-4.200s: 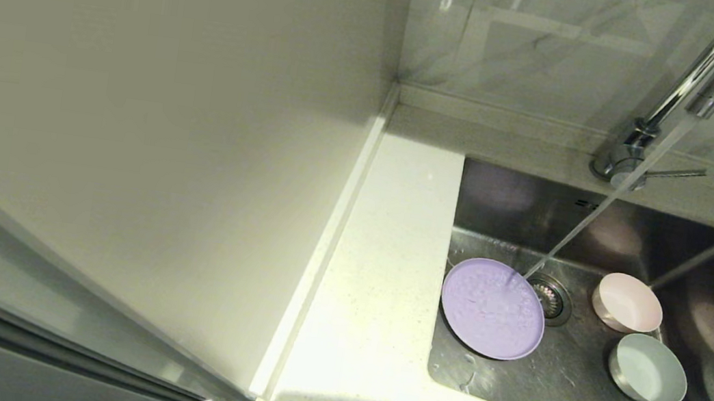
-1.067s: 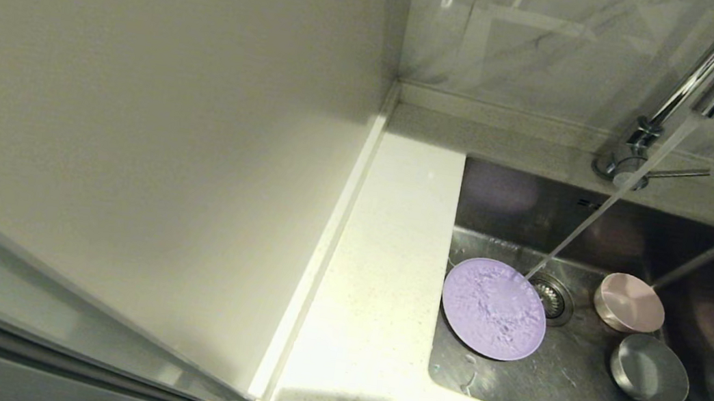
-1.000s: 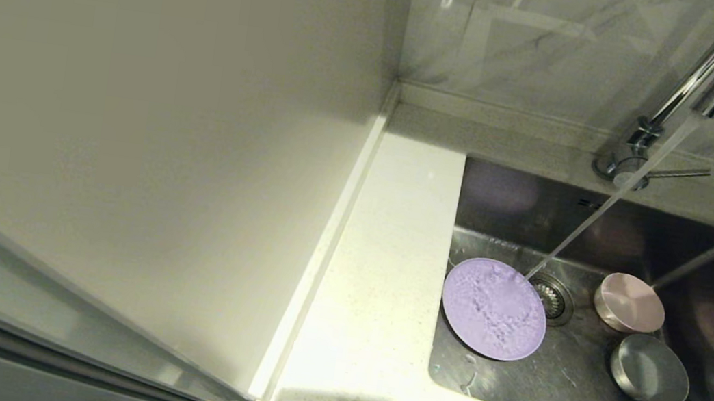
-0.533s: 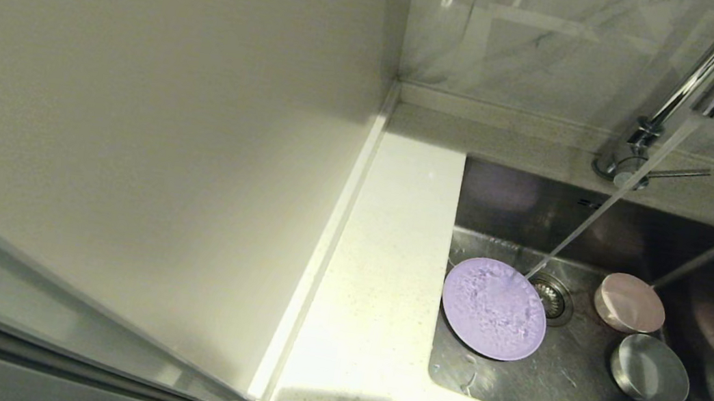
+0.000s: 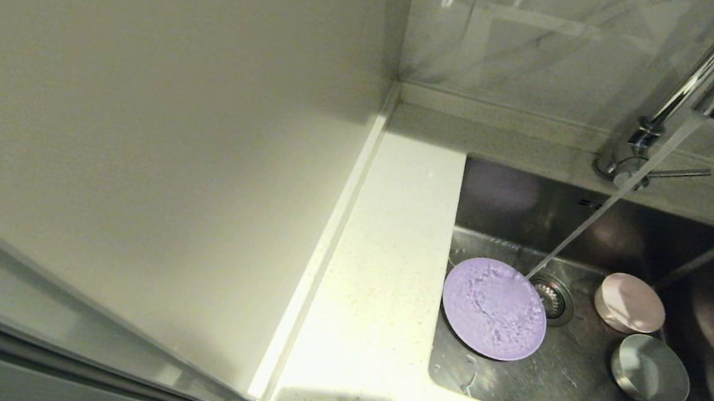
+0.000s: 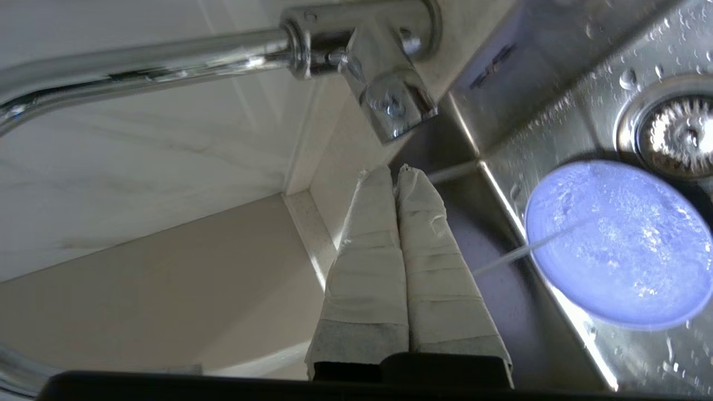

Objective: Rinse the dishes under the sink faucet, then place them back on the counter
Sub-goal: Turn off the faucet

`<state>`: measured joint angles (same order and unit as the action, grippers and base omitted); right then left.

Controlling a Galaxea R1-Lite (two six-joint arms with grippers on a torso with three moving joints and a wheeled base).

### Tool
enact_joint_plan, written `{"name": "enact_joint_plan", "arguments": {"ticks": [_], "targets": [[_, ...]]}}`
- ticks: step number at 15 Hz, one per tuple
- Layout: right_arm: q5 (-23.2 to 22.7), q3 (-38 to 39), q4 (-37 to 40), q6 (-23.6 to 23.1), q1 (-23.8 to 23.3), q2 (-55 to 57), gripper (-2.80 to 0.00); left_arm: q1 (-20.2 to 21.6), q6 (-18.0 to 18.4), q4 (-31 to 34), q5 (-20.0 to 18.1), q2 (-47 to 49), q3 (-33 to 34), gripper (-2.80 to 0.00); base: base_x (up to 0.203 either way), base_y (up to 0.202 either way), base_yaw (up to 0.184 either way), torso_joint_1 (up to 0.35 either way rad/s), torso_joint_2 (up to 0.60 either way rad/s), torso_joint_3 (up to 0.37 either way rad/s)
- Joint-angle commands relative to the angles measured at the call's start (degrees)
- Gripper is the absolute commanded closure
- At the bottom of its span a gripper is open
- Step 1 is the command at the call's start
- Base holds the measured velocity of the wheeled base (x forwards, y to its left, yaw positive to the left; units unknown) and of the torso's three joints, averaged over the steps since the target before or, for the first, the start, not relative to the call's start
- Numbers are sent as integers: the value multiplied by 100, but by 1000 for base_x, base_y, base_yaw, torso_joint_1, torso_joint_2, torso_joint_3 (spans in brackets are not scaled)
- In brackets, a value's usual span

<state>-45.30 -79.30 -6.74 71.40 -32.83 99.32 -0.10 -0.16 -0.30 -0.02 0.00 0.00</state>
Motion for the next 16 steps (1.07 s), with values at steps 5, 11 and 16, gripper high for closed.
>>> {"name": "enact_joint_plan", "arguments": {"ticks": [5,11,16], "targets": [[-278,-82,-161,0,248,278,0,1,-2,-5,2,0,15,0,0,0,0,0,0,0],[-281,-326,-178,-3,564,497,0,1,-2,-5,2,0,18,0,0,0,0,0,0,0],[-278,-406,-701,6,567,847,0,1,-2,-5,2,0,13,0,0,0,0,0,0,0]]}}
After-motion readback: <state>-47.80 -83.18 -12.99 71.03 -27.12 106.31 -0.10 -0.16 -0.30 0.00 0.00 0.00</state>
